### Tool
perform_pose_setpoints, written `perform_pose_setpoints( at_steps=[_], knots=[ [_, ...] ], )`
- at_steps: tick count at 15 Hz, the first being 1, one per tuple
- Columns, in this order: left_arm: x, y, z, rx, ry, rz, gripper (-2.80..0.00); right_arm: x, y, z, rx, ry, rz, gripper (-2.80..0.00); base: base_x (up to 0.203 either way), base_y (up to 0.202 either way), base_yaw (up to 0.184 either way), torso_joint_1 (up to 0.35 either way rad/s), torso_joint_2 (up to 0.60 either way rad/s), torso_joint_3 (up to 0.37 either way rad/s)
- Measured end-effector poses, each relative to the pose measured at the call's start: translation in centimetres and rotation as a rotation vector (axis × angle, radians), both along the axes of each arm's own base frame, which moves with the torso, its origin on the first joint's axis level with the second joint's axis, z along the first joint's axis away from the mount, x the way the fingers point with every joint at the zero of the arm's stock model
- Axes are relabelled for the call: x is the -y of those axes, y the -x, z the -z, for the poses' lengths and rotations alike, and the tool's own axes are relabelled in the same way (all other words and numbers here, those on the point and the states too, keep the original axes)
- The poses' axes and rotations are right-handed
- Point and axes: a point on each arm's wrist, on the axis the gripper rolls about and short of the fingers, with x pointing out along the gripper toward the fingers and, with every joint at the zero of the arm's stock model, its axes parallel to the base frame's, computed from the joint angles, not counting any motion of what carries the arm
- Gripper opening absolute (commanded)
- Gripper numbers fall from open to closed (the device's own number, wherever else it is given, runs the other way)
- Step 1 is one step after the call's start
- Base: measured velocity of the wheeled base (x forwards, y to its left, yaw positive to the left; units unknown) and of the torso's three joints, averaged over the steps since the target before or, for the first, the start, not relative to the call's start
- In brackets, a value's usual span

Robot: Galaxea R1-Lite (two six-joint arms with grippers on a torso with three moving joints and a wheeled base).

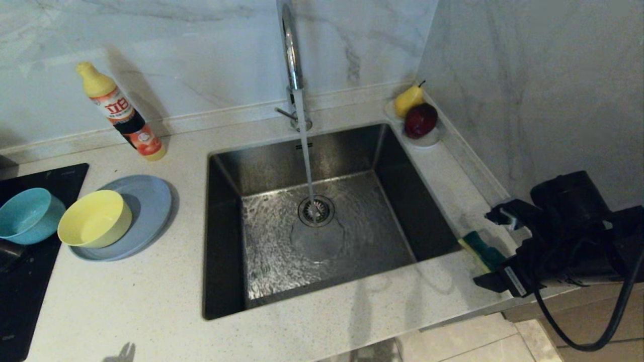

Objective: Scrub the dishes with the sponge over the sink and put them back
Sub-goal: Pick up a bowl and the sponge

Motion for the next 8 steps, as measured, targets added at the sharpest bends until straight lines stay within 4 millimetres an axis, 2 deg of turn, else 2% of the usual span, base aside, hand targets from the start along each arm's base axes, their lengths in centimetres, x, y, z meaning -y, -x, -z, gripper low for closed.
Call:
perform_pose_setpoints(
  at_steps=[8],
  knots=[
    [0.0,0.0,0.0,0.0,0.0,0.0,-2.8,0.03,0.06,0.5,-0.019,0.004,0.001,0.0,0.0,0.0,0.0,0.0,0.0,0.0]
  ],
)
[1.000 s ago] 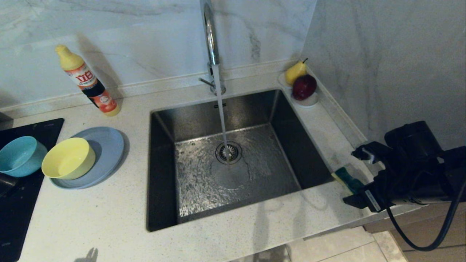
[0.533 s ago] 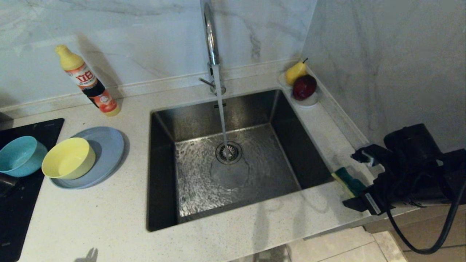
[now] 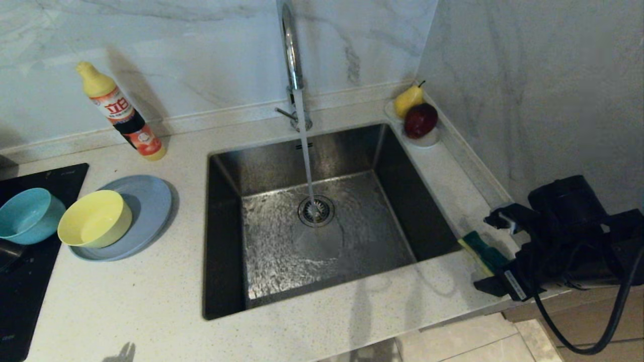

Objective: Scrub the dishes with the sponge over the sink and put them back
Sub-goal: Pick up a bowl and the sponge

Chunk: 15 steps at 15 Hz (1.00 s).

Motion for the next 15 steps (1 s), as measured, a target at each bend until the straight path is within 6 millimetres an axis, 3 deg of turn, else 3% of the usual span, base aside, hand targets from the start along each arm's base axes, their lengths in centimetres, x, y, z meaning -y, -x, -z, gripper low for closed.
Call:
perform_pose_setpoints(
  at_steps=[10,11,15],
  knots=[
    [0.0,0.0,0.0,0.0,0.0,0.0,-2.8,0.0,-0.24,0.09,-0.001,0.002,0.001,0.0,0.0,0.0,0.0,0.0,0.0,0.0],
    [0.0,0.0,0.0,0.0,0.0,0.0,-2.8,-0.01,-0.33,0.12,0.0,0.001,0.001,-2.8,0.0,0.0,0.0,0.0,0.0,0.0],
    [0.0,0.0,0.0,0.0,0.0,0.0,-2.8,-0.1,-0.69,0.23,0.025,-0.001,-0.002,-2.8,0.0,0.0,0.0,0.0,0.0,0.0]
  ],
)
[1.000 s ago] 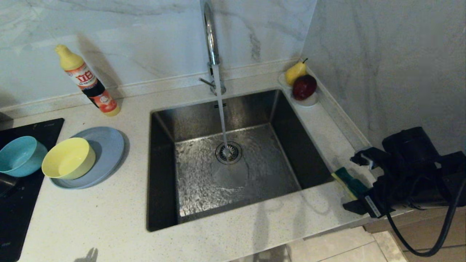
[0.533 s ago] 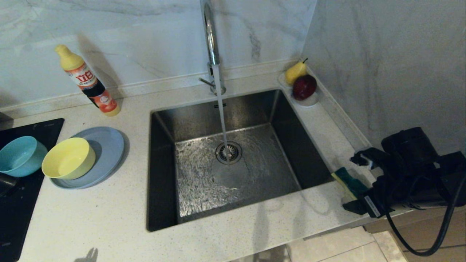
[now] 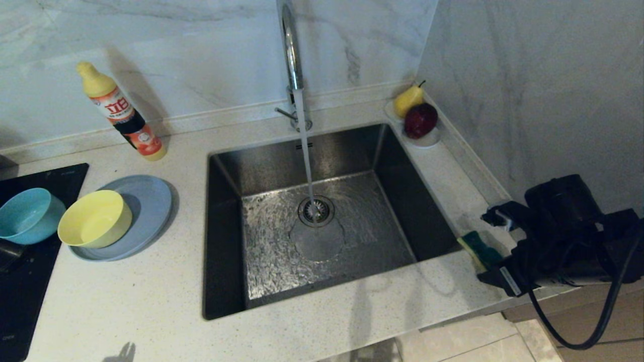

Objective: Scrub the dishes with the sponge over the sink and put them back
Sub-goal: Pick up a bowl and the sponge

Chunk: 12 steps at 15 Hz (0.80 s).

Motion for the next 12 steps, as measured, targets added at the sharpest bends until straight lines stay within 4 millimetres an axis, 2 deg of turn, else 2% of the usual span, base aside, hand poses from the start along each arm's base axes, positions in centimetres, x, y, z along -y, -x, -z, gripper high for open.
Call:
perform_pose_setpoints(
  at_steps=[9,12],
  knots=[
    [0.0,0.0,0.0,0.0,0.0,0.0,-2.8,-0.04,-0.14,0.27,-0.009,0.002,0.001,-2.8,0.0,0.0,0.0,0.0,0.0,0.0],
    [0.0,0.0,0.0,0.0,0.0,0.0,-2.8,0.0,0.02,-0.49,0.015,-0.006,0.002,-2.8,0.0,0.0,0.0,0.0,0.0,0.0]
  ],
)
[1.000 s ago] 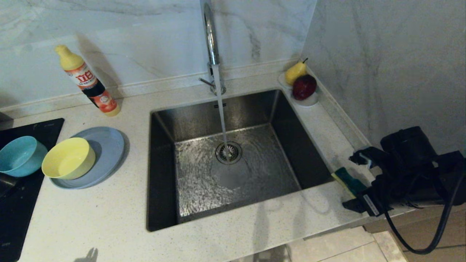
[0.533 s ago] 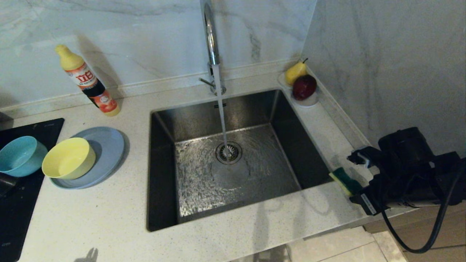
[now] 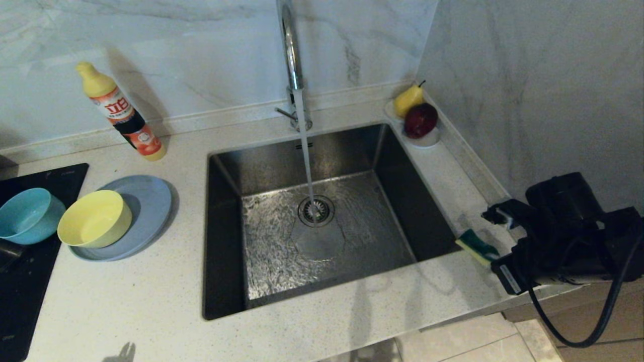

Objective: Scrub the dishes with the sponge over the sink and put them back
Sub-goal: Pick up a bowl and the sponge

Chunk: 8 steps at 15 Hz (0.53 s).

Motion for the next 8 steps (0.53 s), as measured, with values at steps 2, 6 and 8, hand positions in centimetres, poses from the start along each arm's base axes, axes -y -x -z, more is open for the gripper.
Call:
perform_pose_setpoints(
  at_steps=[2,6,8],
  knots=[
    [0.0,0.0,0.0,0.0,0.0,0.0,-2.8,0.0,0.4,-1.3,0.04,-0.014,-0.005,-2.8,0.0,0.0,0.0,0.0,0.0,0.0],
    [0.0,0.0,0.0,0.0,0.0,0.0,-2.8,0.0,2.1,-4.2,0.134,-0.052,-0.031,-2.8,0.0,0.0,0.0,0.0,0.0,0.0],
    [0.0,0.0,0.0,0.0,0.0,0.0,-2.8,-0.1,3.4,-5.4,0.161,-0.068,-0.048,-2.8,0.0,0.0,0.0,0.0,0.0,0.0]
  ],
)
